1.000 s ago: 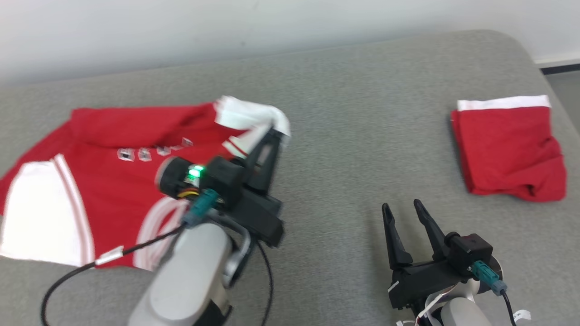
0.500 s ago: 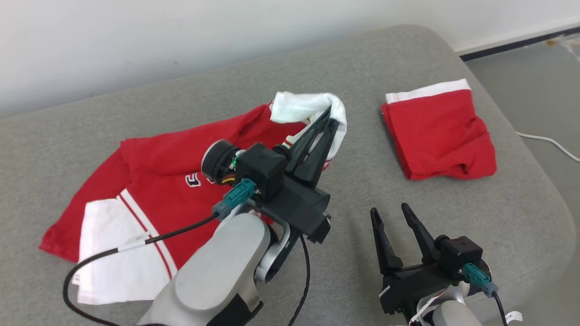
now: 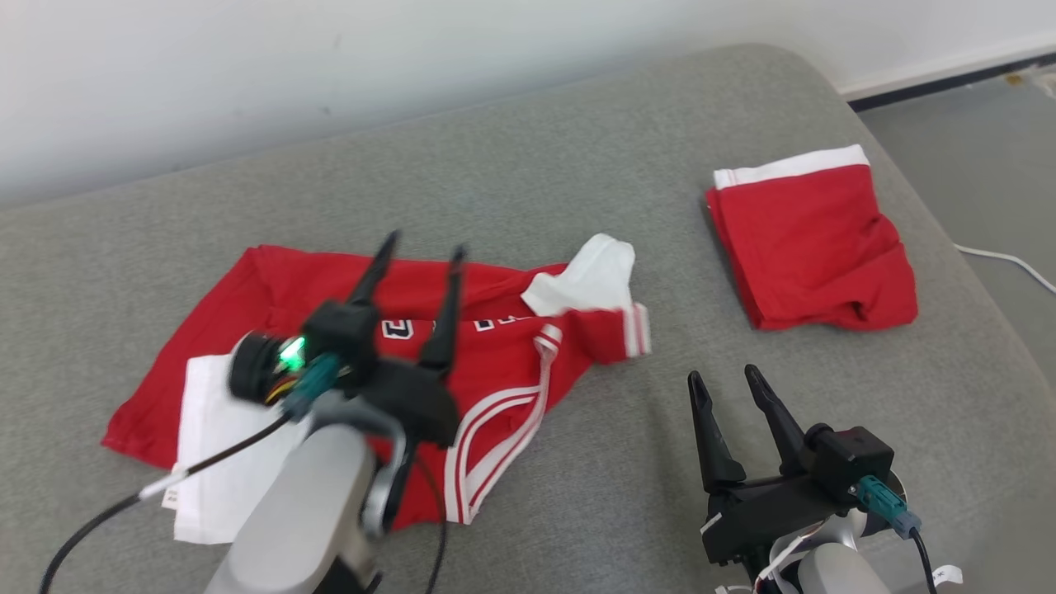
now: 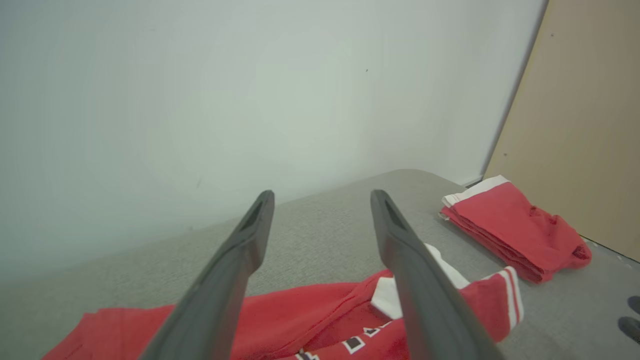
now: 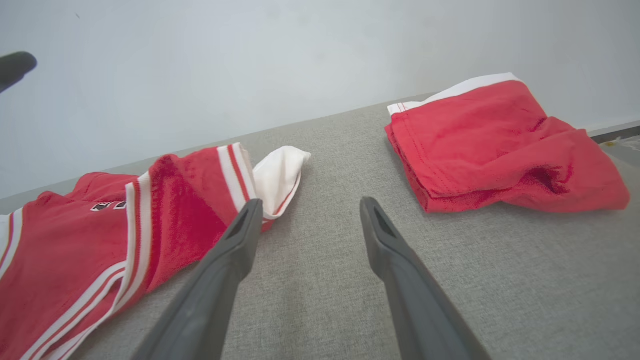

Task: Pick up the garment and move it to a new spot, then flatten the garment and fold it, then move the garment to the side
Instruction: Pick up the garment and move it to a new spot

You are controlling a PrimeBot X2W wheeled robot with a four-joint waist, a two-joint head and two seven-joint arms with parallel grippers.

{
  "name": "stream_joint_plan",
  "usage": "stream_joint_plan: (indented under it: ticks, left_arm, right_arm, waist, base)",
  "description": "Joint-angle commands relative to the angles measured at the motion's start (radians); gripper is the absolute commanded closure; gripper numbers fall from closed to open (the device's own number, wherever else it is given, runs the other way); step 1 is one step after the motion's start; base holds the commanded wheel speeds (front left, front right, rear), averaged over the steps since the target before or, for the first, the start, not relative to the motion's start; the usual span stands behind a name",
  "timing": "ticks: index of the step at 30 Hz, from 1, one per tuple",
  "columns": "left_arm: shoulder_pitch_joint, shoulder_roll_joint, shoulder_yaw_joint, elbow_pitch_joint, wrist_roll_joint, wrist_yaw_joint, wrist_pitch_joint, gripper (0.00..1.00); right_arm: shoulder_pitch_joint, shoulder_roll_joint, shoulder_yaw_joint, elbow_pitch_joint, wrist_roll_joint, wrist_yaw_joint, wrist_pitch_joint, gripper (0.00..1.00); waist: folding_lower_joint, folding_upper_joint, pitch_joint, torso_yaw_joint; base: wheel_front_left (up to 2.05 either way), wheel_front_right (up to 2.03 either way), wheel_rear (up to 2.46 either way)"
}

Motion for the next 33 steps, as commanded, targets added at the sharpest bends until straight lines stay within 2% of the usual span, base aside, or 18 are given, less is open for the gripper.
stream_joint_plan:
  ticks: [1, 6, 7, 13, 20, 33]
  left_arm:
    - [0.059, 0.013, 0.045, -0.01, 0.013, 0.01, -0.003, 0.0]
    - [0.21, 0.035, 0.185, -0.072, 0.055, 0.03, -0.003, 0.0]
    - [0.21, 0.035, 0.185, -0.072, 0.055, 0.03, -0.003, 0.0]
    - [0.399, 0.022, 0.323, -0.167, 0.125, 0.038, -0.003, 0.0]
    - [0.574, -0.006, 0.44, -0.236, 0.181, 0.015, -0.003, 0.0]
    - [0.735, -0.04, 0.553, -0.312, 0.245, -0.021, -0.003, 0.0]
  right_arm:
    - [0.01, 0.002, -0.001, -0.003, -0.011, -0.002, 0.0, 0.0]
    - [0.025, 0.002, -0.006, -0.007, -0.02, -0.002, 0.0, 0.0]
    - [0.025, 0.002, -0.006, -0.007, -0.02, -0.002, 0.0, 0.0]
    - [0.049, 0.002, -0.011, -0.011, -0.029, -0.002, 0.0, 0.0]
    - [0.083, 0.002, -0.022, -0.006, -0.046, -0.002, 0.0, 0.0]
    - [0.118, 0.002, -0.056, 0.015, -0.074, -0.002, 0.0, 0.0]
  waist:
    - [-0.0001, 0.0, -0.02, 0.033]
    - [-0.0001, 0.0, -0.048, 0.079]
    - [-0.0001, 0.0, -0.048, 0.079]
    - [-0.0001, 0.0, -0.09, 0.132]
    - [-0.0001, 0.0, -0.13, 0.178]
    - [-0.0001, 0.0, -0.154, 0.245]
  base:
    - [0.0, 0.0, 0.0]
    - [0.0, 0.0, 0.0]
    - [0.0, 0.0, 0.0]
    - [0.0, 0.0, 0.0]
    - [0.0, 0.0, 0.0]
    - [0.0, 0.0, 0.0]
